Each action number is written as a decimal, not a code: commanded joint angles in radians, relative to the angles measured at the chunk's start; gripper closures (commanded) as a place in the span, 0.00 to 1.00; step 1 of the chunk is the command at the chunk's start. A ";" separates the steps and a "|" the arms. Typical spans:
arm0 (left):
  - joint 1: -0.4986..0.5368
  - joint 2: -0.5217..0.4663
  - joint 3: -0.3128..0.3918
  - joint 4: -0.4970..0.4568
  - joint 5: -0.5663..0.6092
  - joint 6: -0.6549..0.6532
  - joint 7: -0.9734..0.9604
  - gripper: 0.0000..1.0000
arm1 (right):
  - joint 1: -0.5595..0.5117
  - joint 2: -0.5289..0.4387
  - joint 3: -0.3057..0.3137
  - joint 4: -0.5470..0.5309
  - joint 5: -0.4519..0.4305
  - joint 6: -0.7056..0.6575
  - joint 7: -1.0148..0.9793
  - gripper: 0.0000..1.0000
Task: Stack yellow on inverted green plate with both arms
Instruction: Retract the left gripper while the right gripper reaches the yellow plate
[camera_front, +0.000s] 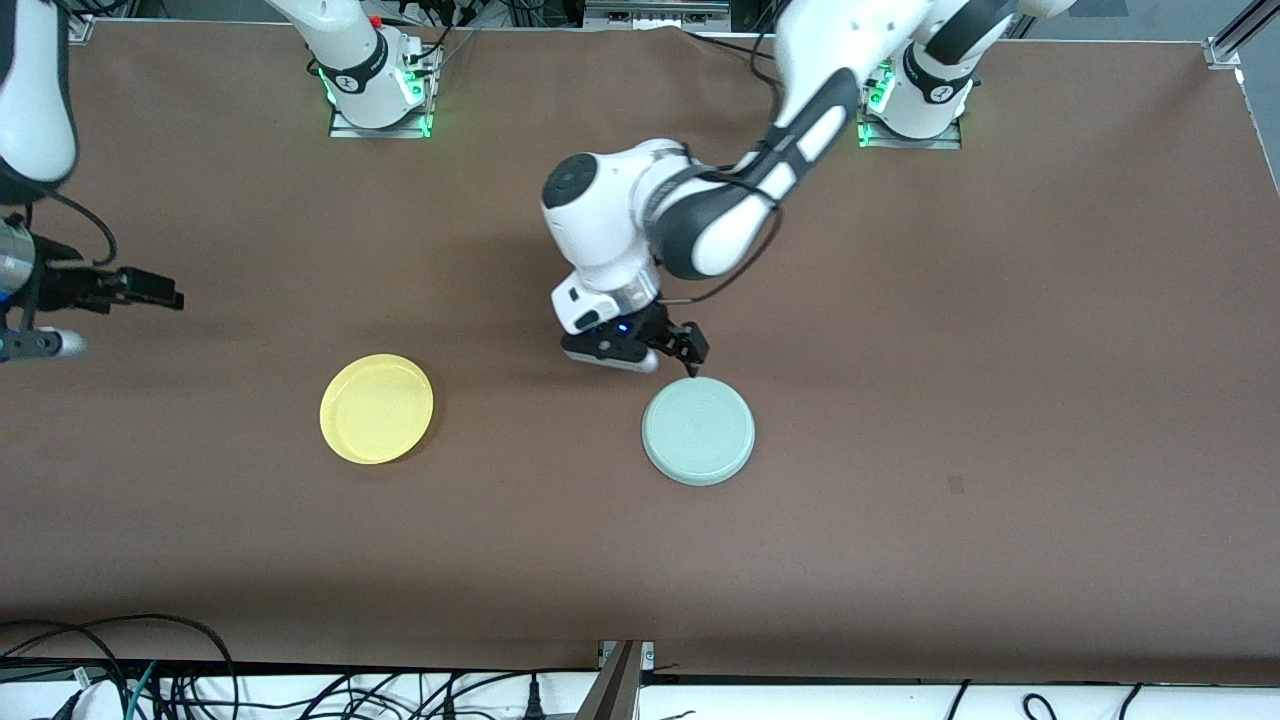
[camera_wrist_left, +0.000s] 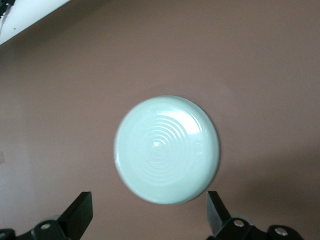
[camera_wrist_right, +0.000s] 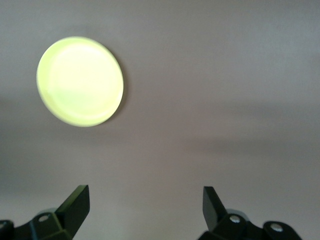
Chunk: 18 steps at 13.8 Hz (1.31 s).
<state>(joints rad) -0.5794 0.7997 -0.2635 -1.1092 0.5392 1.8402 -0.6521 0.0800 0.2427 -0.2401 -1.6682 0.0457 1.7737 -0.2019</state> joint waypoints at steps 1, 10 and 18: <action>0.094 -0.126 0.059 -0.049 -0.186 -0.006 0.167 0.00 | 0.006 0.090 0.007 0.010 0.023 0.096 0.082 0.00; 0.461 -0.457 0.190 -0.224 -0.522 -0.134 0.506 0.00 | 0.026 0.314 0.064 -0.160 0.229 0.524 0.093 0.00; 0.552 -0.651 0.260 -0.442 -0.579 -0.165 0.574 0.00 | 0.032 0.359 0.114 -0.202 0.229 0.644 0.079 0.92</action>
<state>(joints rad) -0.0301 0.1994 -0.0215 -1.4602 -0.0176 1.6620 -0.1035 0.1096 0.6012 -0.1376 -1.8678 0.2577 2.3949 -0.1183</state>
